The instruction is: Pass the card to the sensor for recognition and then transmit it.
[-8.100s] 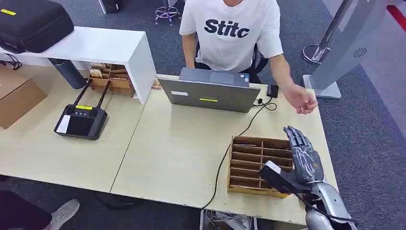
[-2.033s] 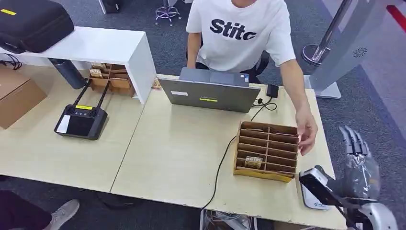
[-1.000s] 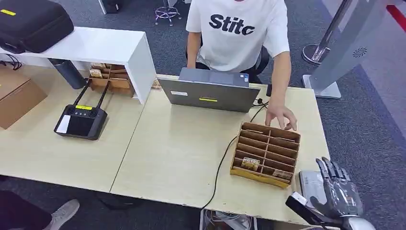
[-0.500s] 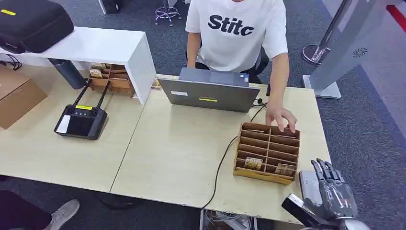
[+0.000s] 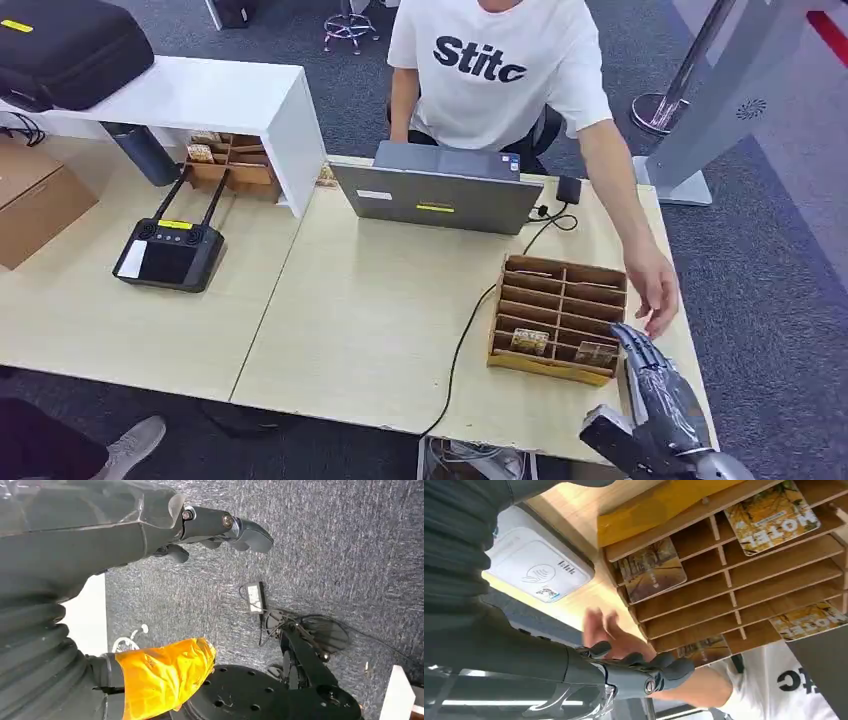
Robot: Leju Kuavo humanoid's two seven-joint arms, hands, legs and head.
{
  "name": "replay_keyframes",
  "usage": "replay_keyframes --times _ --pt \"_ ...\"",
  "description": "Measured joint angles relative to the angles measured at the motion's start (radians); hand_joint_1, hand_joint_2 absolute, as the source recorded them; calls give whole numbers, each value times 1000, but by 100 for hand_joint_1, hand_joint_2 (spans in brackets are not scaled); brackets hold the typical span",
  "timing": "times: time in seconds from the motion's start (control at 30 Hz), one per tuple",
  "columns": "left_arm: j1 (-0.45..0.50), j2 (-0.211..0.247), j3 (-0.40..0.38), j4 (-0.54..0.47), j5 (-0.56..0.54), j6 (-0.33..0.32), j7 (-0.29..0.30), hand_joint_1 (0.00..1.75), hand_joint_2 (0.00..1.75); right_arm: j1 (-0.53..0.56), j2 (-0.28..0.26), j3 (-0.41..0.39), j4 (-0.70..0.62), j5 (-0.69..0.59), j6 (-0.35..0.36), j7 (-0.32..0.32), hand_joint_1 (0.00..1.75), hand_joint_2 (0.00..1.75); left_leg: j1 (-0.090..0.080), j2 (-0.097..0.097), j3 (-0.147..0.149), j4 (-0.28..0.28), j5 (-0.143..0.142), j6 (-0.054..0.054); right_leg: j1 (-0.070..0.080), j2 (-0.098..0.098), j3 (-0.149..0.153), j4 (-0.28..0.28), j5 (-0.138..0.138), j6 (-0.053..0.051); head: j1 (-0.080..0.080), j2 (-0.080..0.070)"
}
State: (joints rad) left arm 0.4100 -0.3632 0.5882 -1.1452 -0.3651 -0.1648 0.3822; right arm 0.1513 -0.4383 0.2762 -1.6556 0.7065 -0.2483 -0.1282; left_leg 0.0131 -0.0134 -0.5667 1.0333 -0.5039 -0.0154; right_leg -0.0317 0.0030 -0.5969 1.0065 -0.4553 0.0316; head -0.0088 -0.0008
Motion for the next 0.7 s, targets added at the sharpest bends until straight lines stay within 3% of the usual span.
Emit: replay_keyframes --times 0.7 --pt "0 0 4 0 -9 -3 -7 0 175 0 10 7 -12 0 -15 -7 0 175 0 0 0 0 0 0 0 0 0 0 0 0 0 0"
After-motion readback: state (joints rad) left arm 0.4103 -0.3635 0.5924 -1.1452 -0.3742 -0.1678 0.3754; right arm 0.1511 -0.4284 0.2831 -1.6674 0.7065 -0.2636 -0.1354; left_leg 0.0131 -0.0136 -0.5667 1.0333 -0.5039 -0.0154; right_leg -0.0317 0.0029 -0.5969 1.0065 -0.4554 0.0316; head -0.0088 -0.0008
